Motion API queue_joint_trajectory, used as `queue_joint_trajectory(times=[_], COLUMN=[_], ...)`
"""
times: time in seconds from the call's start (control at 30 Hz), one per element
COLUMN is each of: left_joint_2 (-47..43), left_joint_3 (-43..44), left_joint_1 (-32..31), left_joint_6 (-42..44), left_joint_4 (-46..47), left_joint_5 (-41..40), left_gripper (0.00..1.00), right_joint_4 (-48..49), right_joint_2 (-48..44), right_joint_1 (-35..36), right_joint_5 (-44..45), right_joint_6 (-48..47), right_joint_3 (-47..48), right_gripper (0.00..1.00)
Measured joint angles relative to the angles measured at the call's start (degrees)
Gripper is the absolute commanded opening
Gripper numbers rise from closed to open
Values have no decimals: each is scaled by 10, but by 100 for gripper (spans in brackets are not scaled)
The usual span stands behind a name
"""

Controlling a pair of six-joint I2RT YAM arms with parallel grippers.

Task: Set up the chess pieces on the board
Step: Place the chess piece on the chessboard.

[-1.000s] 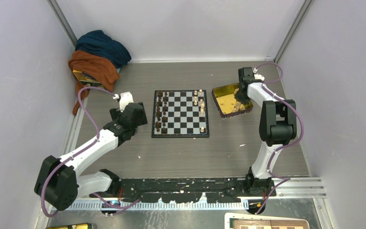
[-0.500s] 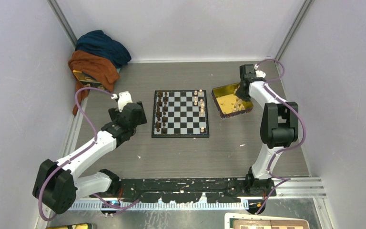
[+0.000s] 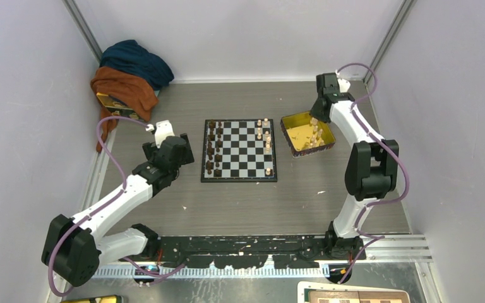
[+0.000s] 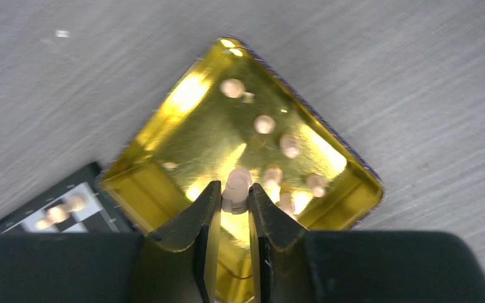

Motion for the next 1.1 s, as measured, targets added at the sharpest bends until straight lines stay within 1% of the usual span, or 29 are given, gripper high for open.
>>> queue_joint_trajectory(times=[0.23,0.5,0.73,1.1], left_joint_2=[-2,-14,-18,-20], left_joint_3=[0,0,0,0], left_joint_1=[0,0,0,-1], left_joint_6=[0,0,-7,-16], left_joint_4=[-4,-12,-17,-17], left_joint_5=[0,0,0,0], left_gripper=[100,100,100,100], right_joint_4=[-29,-75,-113,-125], right_joint_2=[22,103,152,173], right_joint_1=[56,105,138,176], right_joint_5=[-27,-67,-93,-115], right_joint_6=[-27,-54,-74,-94], right_joint_3=[115,211,241,249], right_gripper=[1,1,1,1])
